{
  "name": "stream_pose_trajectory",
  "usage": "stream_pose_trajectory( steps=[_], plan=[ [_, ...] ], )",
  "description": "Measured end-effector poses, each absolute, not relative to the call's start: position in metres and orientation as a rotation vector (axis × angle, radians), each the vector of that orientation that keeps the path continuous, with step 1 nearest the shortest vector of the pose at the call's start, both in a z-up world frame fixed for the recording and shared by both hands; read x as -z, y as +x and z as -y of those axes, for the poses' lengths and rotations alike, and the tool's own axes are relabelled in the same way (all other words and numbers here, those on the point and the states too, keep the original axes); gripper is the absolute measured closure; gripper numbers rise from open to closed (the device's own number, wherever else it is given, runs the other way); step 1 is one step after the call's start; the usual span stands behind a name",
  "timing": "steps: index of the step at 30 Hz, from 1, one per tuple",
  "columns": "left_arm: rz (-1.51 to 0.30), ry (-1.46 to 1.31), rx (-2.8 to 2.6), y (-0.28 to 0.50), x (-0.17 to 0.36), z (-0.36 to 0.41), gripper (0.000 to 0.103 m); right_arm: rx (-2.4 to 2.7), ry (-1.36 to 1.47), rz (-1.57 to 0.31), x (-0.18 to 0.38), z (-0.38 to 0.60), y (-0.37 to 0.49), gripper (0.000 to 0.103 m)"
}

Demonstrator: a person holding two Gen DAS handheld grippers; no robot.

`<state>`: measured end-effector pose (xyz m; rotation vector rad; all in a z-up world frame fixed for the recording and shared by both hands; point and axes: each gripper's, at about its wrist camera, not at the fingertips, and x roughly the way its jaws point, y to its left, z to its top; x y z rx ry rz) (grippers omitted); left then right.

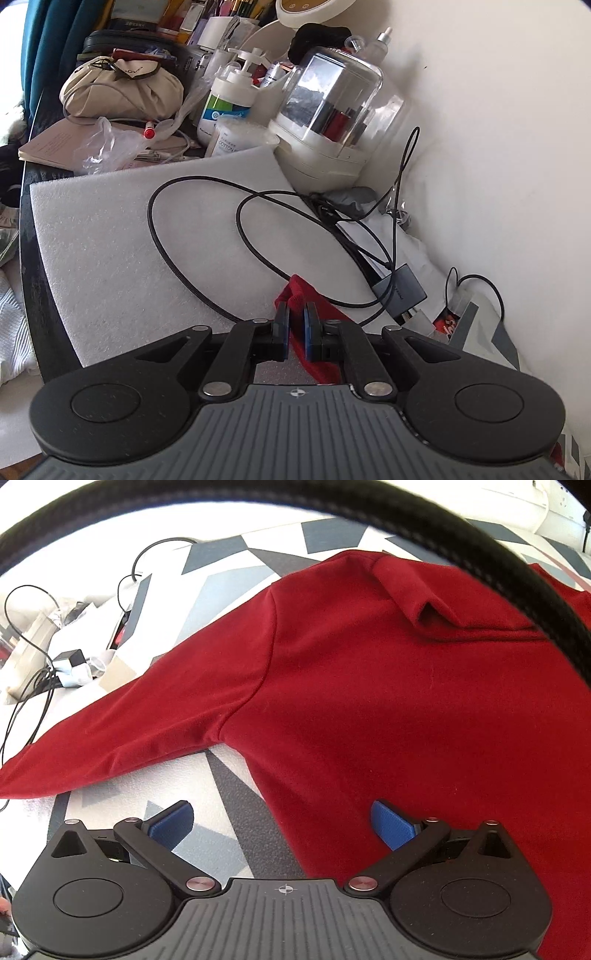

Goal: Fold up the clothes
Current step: 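Pull the held sleeve outward from the top's body with the left gripper, then open the left gripper to release the stretched sleeve onto the bed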

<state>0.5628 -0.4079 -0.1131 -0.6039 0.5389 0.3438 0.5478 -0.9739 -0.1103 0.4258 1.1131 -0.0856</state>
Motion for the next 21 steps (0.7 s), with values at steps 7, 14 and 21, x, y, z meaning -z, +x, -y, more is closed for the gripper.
stream_pose_trajectory(
  steps=[7, 14, 21],
  plan=[
    [-0.450, -0.577, -0.280, 0.575, 0.082, 0.432, 0.095, 0.133, 0.445, -1.033, 0.101, 0.993, 0.542, 0.001],
    [-0.321, -0.501, 0.005, 0.595, 0.027, 0.529, 0.095, 0.327, 0.582, -0.914, 0.083, 1.070, 0.514, 0.001],
    [-0.278, -0.364, 0.390, 0.609, -0.002, 0.695, 0.095, 0.506, 0.699, -0.821, 0.083, 1.153, 0.465, 0.001]
  ],
)
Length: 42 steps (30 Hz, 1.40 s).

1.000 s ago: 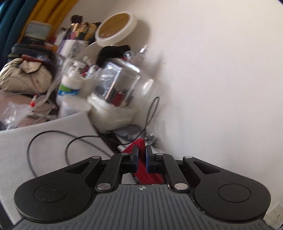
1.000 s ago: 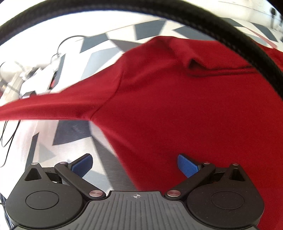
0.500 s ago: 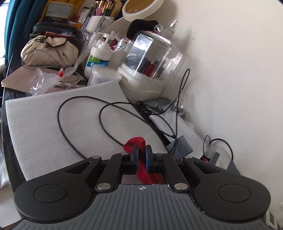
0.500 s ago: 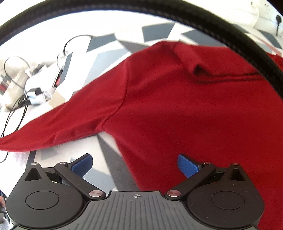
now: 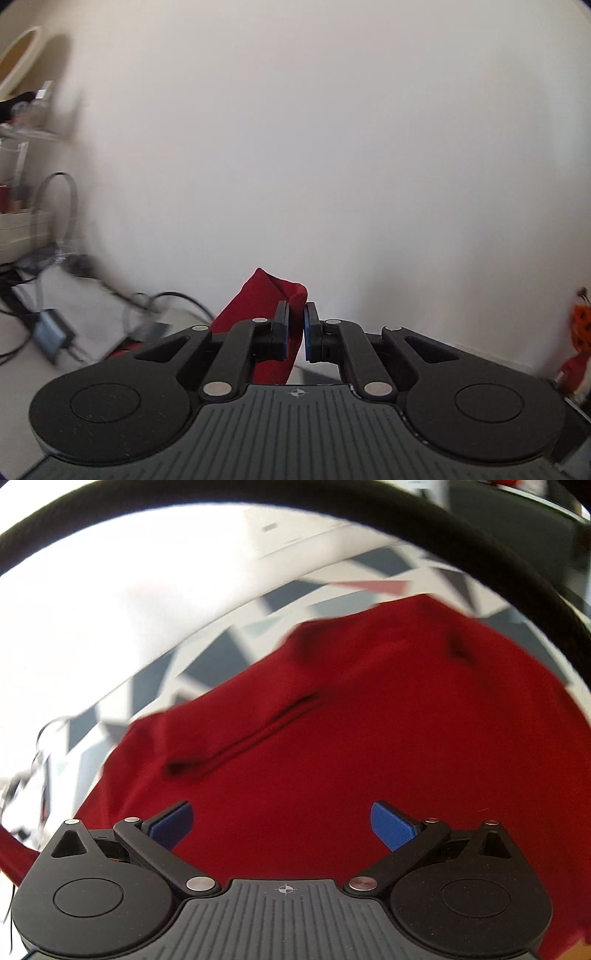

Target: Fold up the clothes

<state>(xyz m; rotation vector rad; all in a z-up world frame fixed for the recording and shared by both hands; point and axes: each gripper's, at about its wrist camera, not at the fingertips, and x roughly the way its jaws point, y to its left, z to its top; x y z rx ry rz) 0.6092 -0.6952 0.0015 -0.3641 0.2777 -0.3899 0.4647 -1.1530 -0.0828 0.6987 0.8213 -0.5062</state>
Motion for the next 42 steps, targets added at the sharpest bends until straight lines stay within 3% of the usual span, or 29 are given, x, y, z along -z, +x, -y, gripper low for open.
stream_pose_trajectory(
  steps=[9, 16, 20, 23, 28, 34, 39, 42],
  plan=[
    [-0.415, -0.189, 0.754, 0.604, 0.048, 0.910, 0.095, 0.661, 0.824, -0.777, 0.106, 1.233, 0.396, 0.001],
    [-0.711, -0.071, 0.881, 0.601, 0.121, 0.987, 0.091, 0.691, 0.842, -0.758, 0.108, 1.268, 0.382, 0.001],
    [-0.811, -0.059, 0.947, 0.597, 0.130, 0.974, 0.060, 0.652, 0.824, -0.743, 0.104, 1.279, 0.388, 0.001],
    [-0.710, -0.078, 0.966, 0.588, 0.102, 0.942, 0.035, 0.592, 0.802, -0.729, 0.100, 1.283, 0.397, 0.003],
    [-0.544, -0.008, 0.812, 0.580, 0.074, 0.877, 0.032, 0.455, 0.722, -0.687, 0.099, 1.276, 0.431, 0.017],
    [-0.669, 0.163, 0.548, 0.586, 0.107, 0.807, 0.032, 0.303, 0.577, -0.659, 0.108, 1.262, 0.485, 0.047],
    [-0.738, 0.267, 0.463, 0.574, 0.131, 0.782, 0.032, 0.242, 0.510, -0.710, 0.121, 1.252, 0.512, 0.053],
    [-0.756, 0.279, 0.418, 0.575, 0.135, 0.780, 0.032, 0.227, 0.477, -0.729, 0.124, 1.246, 0.514, 0.062]
  ],
)
